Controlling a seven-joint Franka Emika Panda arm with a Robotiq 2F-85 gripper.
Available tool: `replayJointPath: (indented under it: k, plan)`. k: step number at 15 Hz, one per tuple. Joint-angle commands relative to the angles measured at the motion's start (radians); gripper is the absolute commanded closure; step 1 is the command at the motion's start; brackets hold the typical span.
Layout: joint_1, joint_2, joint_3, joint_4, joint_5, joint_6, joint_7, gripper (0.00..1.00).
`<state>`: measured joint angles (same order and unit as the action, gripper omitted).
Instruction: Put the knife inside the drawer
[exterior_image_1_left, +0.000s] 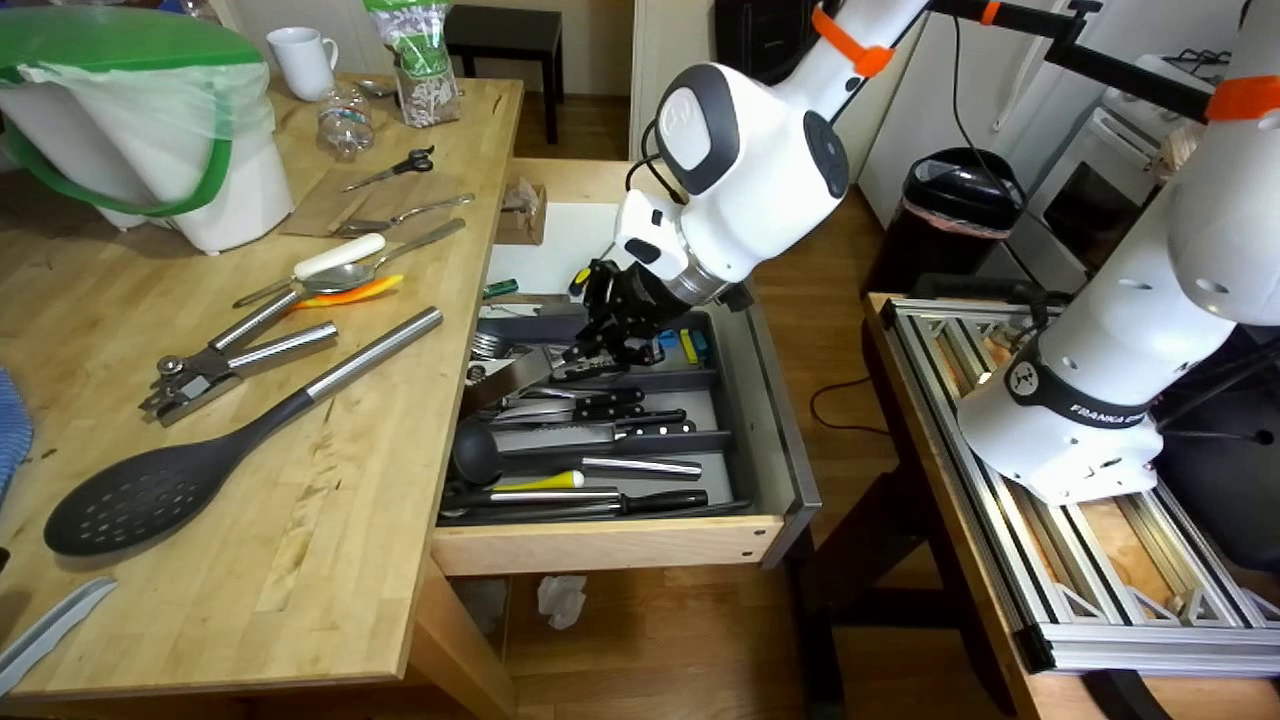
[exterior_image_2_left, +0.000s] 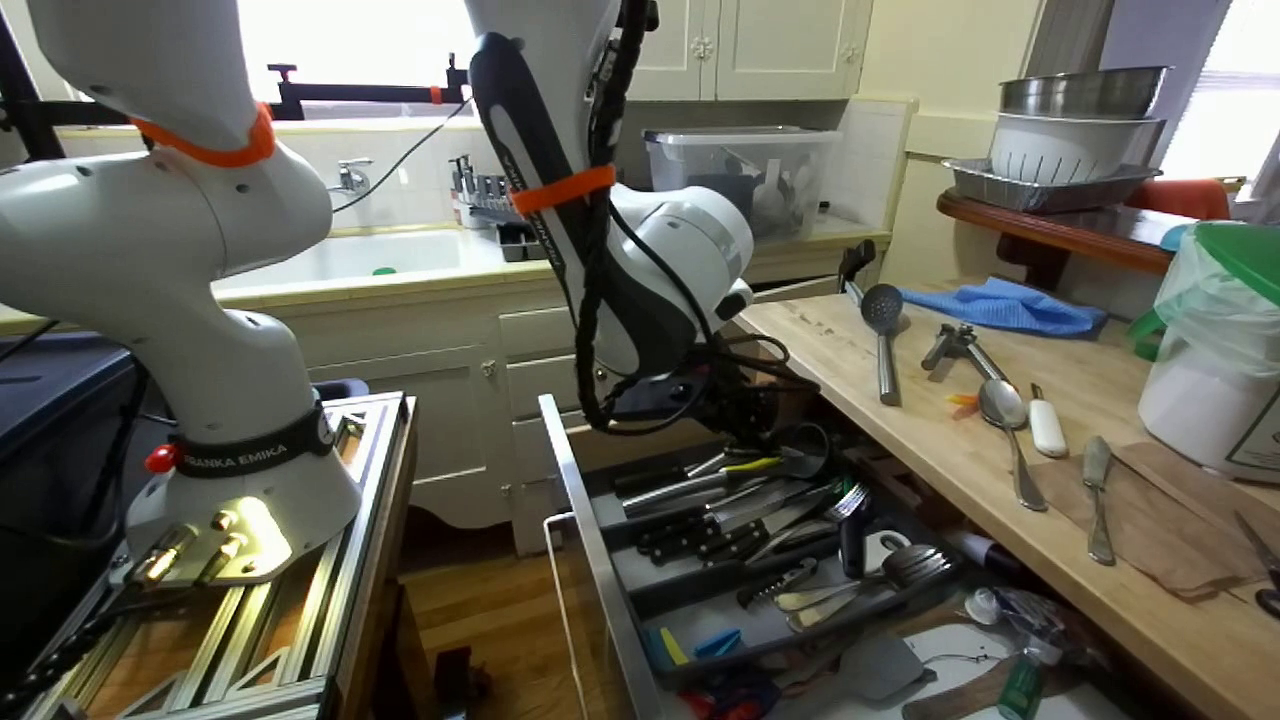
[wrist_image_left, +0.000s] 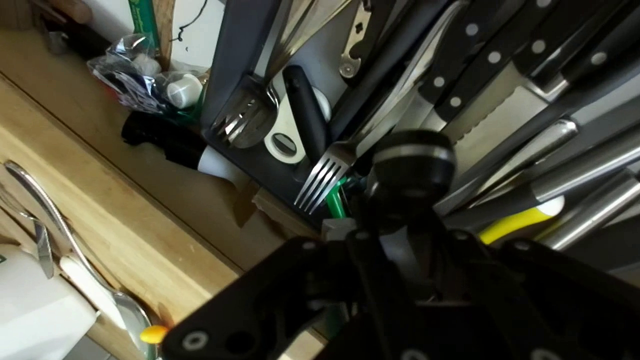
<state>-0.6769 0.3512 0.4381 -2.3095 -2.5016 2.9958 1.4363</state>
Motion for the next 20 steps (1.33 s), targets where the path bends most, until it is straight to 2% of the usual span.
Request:
replayJointPath:
  k: [1,3,4,7,12,13,20]
  plan:
    - [-0.098,0.050,0.104,-0.013,-0.022,-0.089,0.009,0.94]
    - [-0.132,0.065,0.134,-0.019,-0.016,-0.110,0.003,0.94]
    - [-0.080,0.050,0.085,-0.007,-0.015,-0.075,0.010,0.77]
    - [-0.107,0.064,0.109,-0.007,-0.015,-0.085,0.008,0.77]
    - [-0.109,0.064,0.112,-0.007,-0.015,-0.086,0.008,0.77]
    - [-0.112,0.069,0.114,-0.006,-0.015,-0.087,0.008,0.94]
    - [-0.115,0.099,0.116,-0.018,-0.015,-0.103,0.010,0.94]
